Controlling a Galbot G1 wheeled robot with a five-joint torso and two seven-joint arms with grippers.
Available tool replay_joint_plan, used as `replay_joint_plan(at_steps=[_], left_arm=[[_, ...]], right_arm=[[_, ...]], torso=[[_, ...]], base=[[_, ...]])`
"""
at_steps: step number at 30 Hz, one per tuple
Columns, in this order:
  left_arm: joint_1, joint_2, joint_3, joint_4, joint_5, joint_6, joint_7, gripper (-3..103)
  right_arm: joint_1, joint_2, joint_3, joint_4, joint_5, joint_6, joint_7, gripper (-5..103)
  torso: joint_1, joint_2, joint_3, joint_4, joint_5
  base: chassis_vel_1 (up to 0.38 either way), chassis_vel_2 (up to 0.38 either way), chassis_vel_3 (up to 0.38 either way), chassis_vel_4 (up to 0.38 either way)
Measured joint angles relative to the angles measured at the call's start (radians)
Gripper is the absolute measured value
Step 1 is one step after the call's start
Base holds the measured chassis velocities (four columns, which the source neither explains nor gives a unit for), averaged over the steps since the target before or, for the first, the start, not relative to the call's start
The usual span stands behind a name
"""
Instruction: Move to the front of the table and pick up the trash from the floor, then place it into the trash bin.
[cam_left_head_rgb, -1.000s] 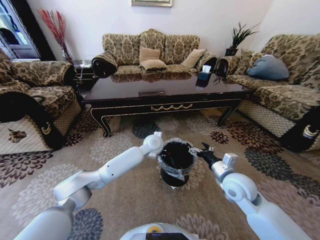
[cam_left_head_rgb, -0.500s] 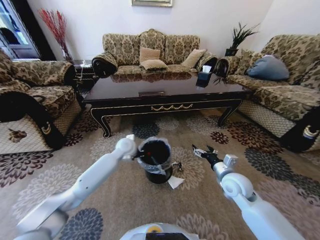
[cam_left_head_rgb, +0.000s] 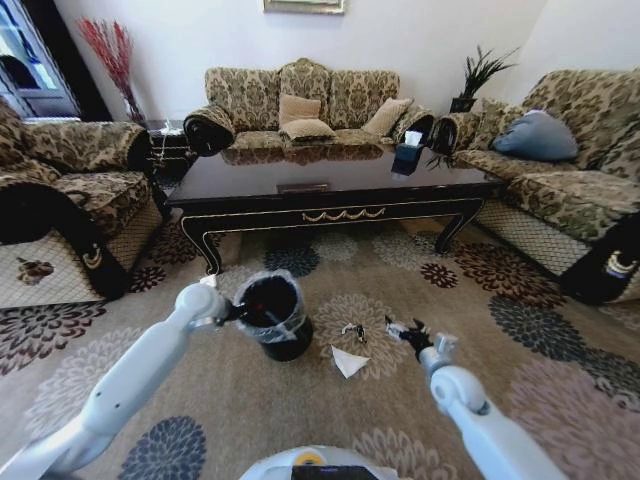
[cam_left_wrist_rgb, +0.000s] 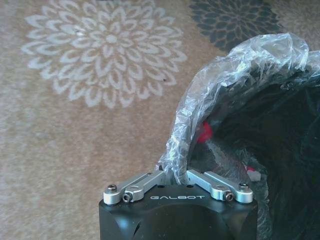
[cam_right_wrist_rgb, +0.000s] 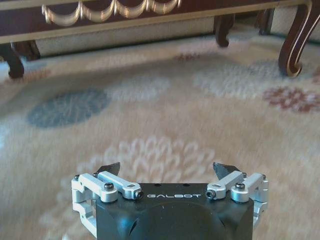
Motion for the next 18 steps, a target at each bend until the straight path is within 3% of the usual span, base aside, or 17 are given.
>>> replay_joint_plan(at_steps=[1, 5, 10, 18], left_arm=[[0.0, 0.0, 0.0, 0.0, 0.0, 0.0, 0.0, 0], [0.028, 0.021, -0.017, -0.037, -0.001, 0.0, 0.002, 0], [0.042, 0.033, -0.022, -0.052, 0.001, 0.0, 0.002, 0], [0.079, 0.045, -0.047, -0.07, 0.001, 0.0, 0.002, 0]], right_arm=[[0.0, 0.0, 0.0, 0.0, 0.0, 0.0, 0.0, 100], [-0.013, 0.108, -0.055, -0.106, -0.111, 0.046, -0.038, 100], [-0.016, 0.168, -0.083, -0.172, -0.148, 0.064, -0.044, 100], [0.003, 0.201, -0.105, -0.255, -0.153, 0.088, -0.055, 100]], torso=[[0.0, 0.0, 0.0, 0.0, 0.0], [0.0, 0.0, 0.0, -0.0008, 0.0002], [0.0, 0.0, 0.0, -0.0004, 0.0001], [0.0, 0.0, 0.0, -0.0005, -0.0001]], base=[[0.0, 0.0, 0.0, 0.0], [0.0, 0.0, 0.0, 0.0], [0.0, 0.0, 0.0, 0.0], [0.0, 0.0, 0.0, 0.0]])
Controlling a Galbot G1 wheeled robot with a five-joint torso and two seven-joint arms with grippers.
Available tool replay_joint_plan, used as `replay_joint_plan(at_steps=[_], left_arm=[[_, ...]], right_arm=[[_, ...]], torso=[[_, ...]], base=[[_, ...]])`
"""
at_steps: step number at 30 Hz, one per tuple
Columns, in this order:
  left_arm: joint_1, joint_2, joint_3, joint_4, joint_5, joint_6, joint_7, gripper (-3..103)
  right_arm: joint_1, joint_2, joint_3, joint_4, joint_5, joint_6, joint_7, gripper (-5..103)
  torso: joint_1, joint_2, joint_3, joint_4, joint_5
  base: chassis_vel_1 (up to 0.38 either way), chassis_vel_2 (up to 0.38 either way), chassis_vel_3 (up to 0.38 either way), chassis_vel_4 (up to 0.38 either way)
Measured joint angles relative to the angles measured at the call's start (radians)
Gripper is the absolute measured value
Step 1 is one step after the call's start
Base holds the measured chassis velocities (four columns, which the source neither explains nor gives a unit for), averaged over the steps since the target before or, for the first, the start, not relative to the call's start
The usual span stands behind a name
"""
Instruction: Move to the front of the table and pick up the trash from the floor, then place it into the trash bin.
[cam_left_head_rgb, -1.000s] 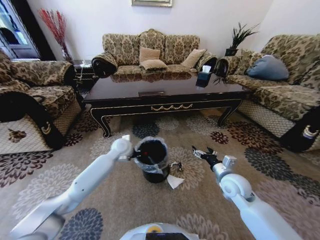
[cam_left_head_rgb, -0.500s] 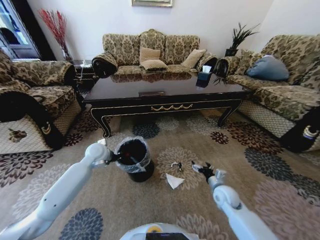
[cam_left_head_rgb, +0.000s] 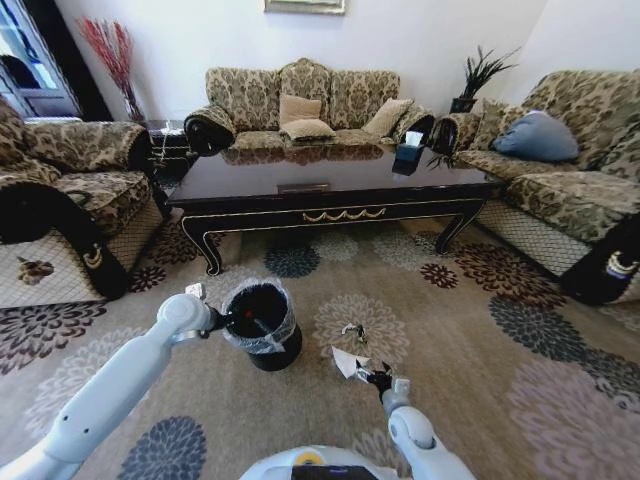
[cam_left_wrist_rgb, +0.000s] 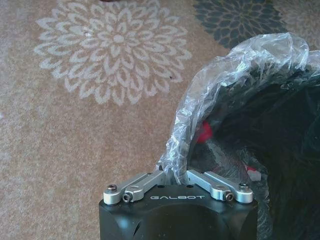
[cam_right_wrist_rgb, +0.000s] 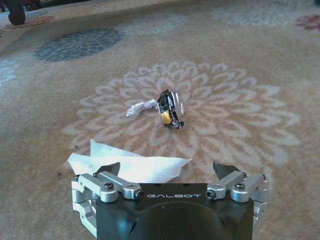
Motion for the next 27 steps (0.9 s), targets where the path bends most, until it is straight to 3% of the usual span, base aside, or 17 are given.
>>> replay_joint_plan(at_steps=[15, 19, 20, 23, 26, 27], left_arm=[[0.007, 0.01, -0.016, 0.004, -0.025, 0.0, 0.0, 0], [0.005, 0.007, -0.015, 0.01, -0.026, 0.0, 0.0, 0], [0.001, 0.001, -0.01, 0.015, -0.009, 0.0, -0.001, 0], [-0.005, -0.006, -0.007, 0.018, -0.001, 0.0, -0.001, 0], [-0.013, -0.01, 0.0, 0.019, -0.002, 0.0, 0.005, 0], [-0.016, -0.01, 0.001, 0.02, -0.002, 0.0, 0.008, 0]], right_arm=[[0.083, 0.055, -0.029, -0.133, 0.068, -0.005, -0.001, 97], [0.09, 0.055, -0.033, -0.14, 0.068, -0.003, -0.004, 87], [0.095, 0.056, -0.035, -0.147, 0.068, -0.005, -0.004, 77], [0.1, 0.062, -0.034, -0.157, 0.069, -0.01, 0.0, 71], [0.107, 0.071, -0.034, -0.172, 0.073, -0.015, 0.005, 54], [0.109, 0.073, -0.036, -0.176, 0.073, -0.015, 0.005, 54]], torso=[[0.0, 0.0, 0.0, 0.0001, 0.0003], [0.0, 0.0, 0.0, 0.0001, 0.0002], [0.0, 0.0, 0.0, 0.0, 0.0002], [0.0, 0.0, 0.0, 0.0001, 0.0002], [0.0, 0.0, 0.0, 0.0, 0.0003], [0.0, 0.0, 0.0, -0.0001, 0.0002]], base=[[0.0, 0.0, 0.0, 0.0], [0.0, 0.0, 0.0, 0.0], [0.0, 0.0, 0.0, 0.0], [0.0, 0.0, 0.0, 0.0], [0.0, 0.0, 0.0, 0.0], [0.0, 0.0, 0.0, 0.0]])
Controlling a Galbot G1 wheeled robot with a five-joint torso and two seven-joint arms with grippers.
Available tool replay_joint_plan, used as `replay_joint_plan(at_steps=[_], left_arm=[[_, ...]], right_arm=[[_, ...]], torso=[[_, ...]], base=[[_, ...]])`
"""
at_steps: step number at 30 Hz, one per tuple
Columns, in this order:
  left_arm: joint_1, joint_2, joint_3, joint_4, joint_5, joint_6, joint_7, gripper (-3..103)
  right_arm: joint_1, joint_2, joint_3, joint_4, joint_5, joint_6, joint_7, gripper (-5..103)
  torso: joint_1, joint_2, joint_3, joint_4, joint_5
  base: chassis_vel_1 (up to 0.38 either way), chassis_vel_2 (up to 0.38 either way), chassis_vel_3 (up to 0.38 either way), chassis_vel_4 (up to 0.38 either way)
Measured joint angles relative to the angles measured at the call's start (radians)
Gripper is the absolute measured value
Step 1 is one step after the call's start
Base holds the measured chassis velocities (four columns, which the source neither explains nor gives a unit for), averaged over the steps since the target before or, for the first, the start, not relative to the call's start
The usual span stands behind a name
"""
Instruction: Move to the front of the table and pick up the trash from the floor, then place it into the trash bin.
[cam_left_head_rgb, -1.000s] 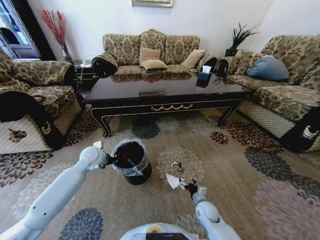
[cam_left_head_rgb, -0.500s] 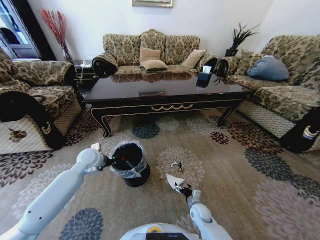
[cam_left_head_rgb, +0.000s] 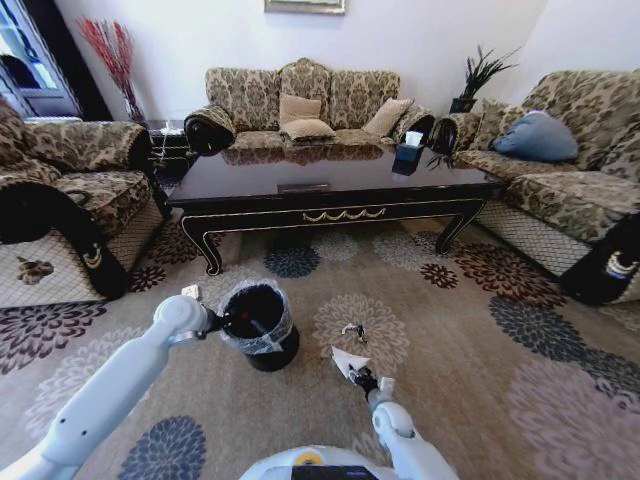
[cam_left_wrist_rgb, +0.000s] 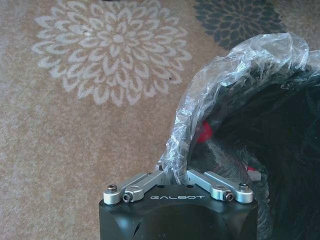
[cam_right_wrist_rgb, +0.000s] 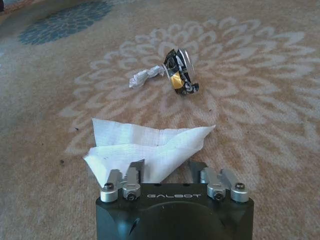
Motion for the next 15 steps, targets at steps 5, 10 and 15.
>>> replay_joint_plan(at_steps=[5, 10, 15], left_arm=[[-0.008, -0.001, 0.003, 0.005, -0.001, 0.0, 0.002, 0], [-0.008, -0.008, 0.006, 0.012, -0.002, 0.0, 0.005, 0], [0.0, -0.017, 0.007, 0.012, 0.001, 0.0, 0.006, 0]], right_arm=[[0.007, 0.003, -0.007, -0.003, 0.001, -0.002, 0.003, 33], [0.008, -0.001, -0.007, -0.002, 0.0, -0.007, 0.012, 12], [0.003, -0.01, -0.004, 0.009, 0.0, -0.009, 0.016, 1]], torso=[[0.0, 0.0, 0.0, 0.0002, 0.0001], [0.0, 0.0, 0.0, 0.0001, 0.0001], [0.0, 0.0, 0.0, 0.0001, 0.0001]], base=[[0.0, 0.0, 0.0, 0.0], [0.0, 0.0, 0.0, 0.0], [0.0, 0.0, 0.0, 0.0]])
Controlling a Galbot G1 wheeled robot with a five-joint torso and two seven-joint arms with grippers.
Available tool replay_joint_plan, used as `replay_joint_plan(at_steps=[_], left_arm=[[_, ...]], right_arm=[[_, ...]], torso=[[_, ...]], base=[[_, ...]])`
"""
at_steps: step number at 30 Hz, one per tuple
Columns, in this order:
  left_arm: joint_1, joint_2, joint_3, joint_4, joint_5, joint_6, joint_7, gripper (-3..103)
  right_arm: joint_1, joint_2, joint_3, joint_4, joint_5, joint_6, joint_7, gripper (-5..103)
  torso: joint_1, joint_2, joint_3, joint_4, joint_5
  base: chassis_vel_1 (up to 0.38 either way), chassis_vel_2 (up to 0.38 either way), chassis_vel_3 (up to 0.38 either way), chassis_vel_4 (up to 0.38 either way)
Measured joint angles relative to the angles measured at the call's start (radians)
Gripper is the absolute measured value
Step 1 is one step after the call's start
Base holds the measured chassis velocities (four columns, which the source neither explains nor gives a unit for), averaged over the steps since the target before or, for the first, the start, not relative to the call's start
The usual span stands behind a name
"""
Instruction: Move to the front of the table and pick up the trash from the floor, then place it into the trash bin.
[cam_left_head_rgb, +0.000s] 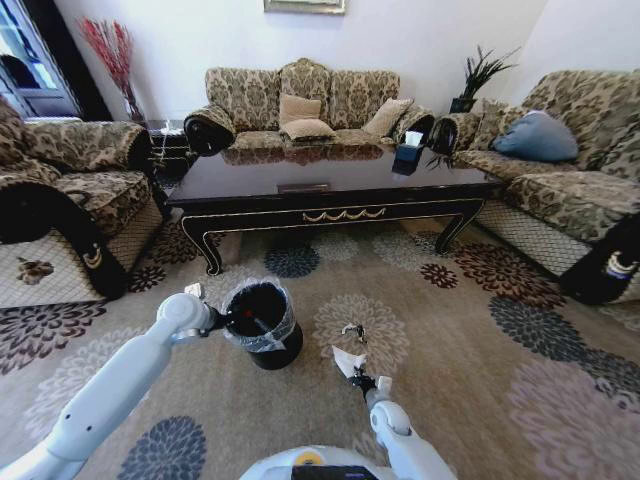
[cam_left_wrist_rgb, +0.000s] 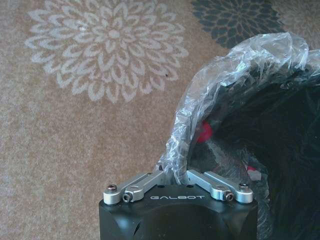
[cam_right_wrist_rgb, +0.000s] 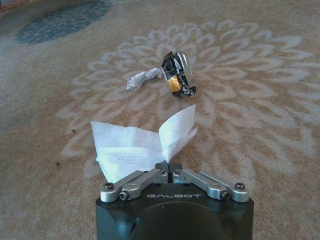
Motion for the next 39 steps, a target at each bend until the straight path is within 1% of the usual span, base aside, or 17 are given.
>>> replay_joint_plan(at_steps=[7, 12, 15, 16, 17, 19, 20, 21, 24, 25, 26, 28, 32, 33, 35, 36, 39], left_arm=[[0.009, -0.004, 0.003, -0.009, 0.007, 0.0, 0.0, 0], [0.015, -0.01, 0.01, -0.024, 0.015, 0.0, 0.0, 0], [0.031, -0.028, 0.021, -0.039, 0.031, 0.0, 0.0, 0], [0.031, -0.028, 0.021, -0.039, 0.031, 0.0, 0.0, 0], [0.037, -0.034, 0.026, -0.044, 0.037, 0.0, 0.0, 0], [0.043, -0.048, 0.036, -0.051, 0.05, 0.0, 0.0, 0], [0.043, -0.059, 0.05, -0.054, 0.065, 0.0, 0.0, 0], [0.043, -0.059, 0.05, -0.054, 0.065, 0.0, 0.0, 0], [0.031, -0.09, 0.088, -0.053, 0.089, 0.0, -0.004, 0], [0.031, -0.09, 0.088, -0.053, 0.089, 0.0, -0.004, 0], [0.014, -0.109, 0.115, -0.05, 0.093, 0.0, -0.009, 0], [-0.024, -0.129, 0.158, -0.042, 0.096, 0.0, -0.021, 0], [-0.062, -0.138, 0.195, -0.038, 0.095, 0.0, -0.026, 0], [-0.089, -0.145, 0.22, -0.034, 0.093, 0.0, -0.03, 0], [-0.181, -0.17, 0.314, -0.009, 0.084, 0.0, -0.045, 0], [-0.181, -0.17, 0.314, -0.009, 0.084, 0.0, -0.045, 0], [-0.243, -0.195, 0.391, 0.02, 0.078, 0.0, -0.051, 0]], right_arm=[[-0.016, -0.008, 0.006, 0.025, 0.0, -0.002, 0.002, 0], [-0.044, -0.037, 0.019, 0.084, -0.008, -0.004, 0.009, 0], [-0.07, -0.092, 0.039, 0.15, -0.065, 0.004, 0.018, 0], [-0.07, -0.092, 0.039, 0.15, -0.065, 0.004, 0.018, 0], [-0.077, -0.113, 0.046, 0.176, -0.072, 0.006, 0.02, 0], [-0.089, -0.148, 0.059, 0.23, -0.066, 0.004, 0.032, 0], [-0.097, -0.178, 0.071, 0.271, -0.059, 0.0, 0.04, 0], [-0.097, -0.178, 0.071, 0.271, -0.059, 0.0, 0.04, 0], [-0.122, -0.236, 0.102, 0.366, -0.049, -0.011, 0.053, 0], [-0.122, -0.236, 0.102, 0.366, -0.049, -0.011, 0.053, 0], [-0.138, -0.263, 0.121, 0.427, -0.04, -0.016, 0.063, 0], [-0.16, -0.289, 0.147, 0.501, -0.028, -0.023, 0.073, 0], [-0.178, -0.305, 0.168, 0.553, -0.025, -0.027, 0.077, 0], [-0.19, -0.317, 0.181, 0.591, -0.025, -0.029, 0.079, 0], [-0.222, -0.345, 0.22, 0.716, -0.023, -0.038, 0.085, 0], [-0.222, -0.345, 0.22, 0.716, -0.023, -0.038, 0.085, 0], [-0.241, -0.36, 0.246, 0.796, -0.021, -0.048, 0.088, 0]], torso=[[0.0, 0.0, 0.0, 0.0001, 0.0], [0.0, 0.0, 0.0, 0.0001, 0.0003], [0.0, 0.0, 0.0, -0.0001, 0.0003], [0.0, 0.0, 0.0, -0.0001, 0.0003], [0.0, 0.0, 0.0, 0.0, 0.0002], [0.0, 0.0, 0.0, -0.0001, 0.0], [0.0, 0.0, 0.0, 0.0002, 0.0003], [0.0, 0.0, 0.0, 0.0002, 0.0003], [0.0, 0.0, 0.0, 0.0003, 0.0002], [0.0, 0.0, 0.0, 0.0003, 0.0002], [0.0, 0.0, 0.0, 0.0001, -0.0001], [0.0, 0.0, 0.0, -0.0001, 0.0002], [0.0, 0.0, 0.0, 0.0, 0.0003], [0.0, 0.0, 0.0, -0.0001, 0.0004], [0.0, 0.0, 0.0, 0.0, 0.0004], [0.0, 0.0, 0.0, 0.0, 0.0004], [0.0, 0.0, 0.0, -0.0001, 0.0]], base=[[0.0, 0.0, 0.0, 0.0], [0.0, 0.0, 0.0, 0.0], [0.0, 0.0, 0.0, 0.0], [0.0, 0.0, 0.0, 0.0], [0.0, 0.0, 0.0, 0.0], [0.0, 0.0, 0.0, 0.0], [0.0, 0.0, 0.0, 0.0], [0.0, 0.0, 0.0, 0.0], [0.0, 0.0, 0.0, 0.0], [0.0, 0.0, 0.0, 0.0], [0.0, 0.0, 0.0, 0.0], [0.0, 0.0, 0.0, 0.0], [0.0, 0.0, 0.0, 0.0], [0.0, 0.0, 0.0, 0.0], [0.0, 0.0, 0.0, 0.0], [0.0, 0.0, 0.0, 0.0], [0.0, 0.0, 0.0, 0.0]])
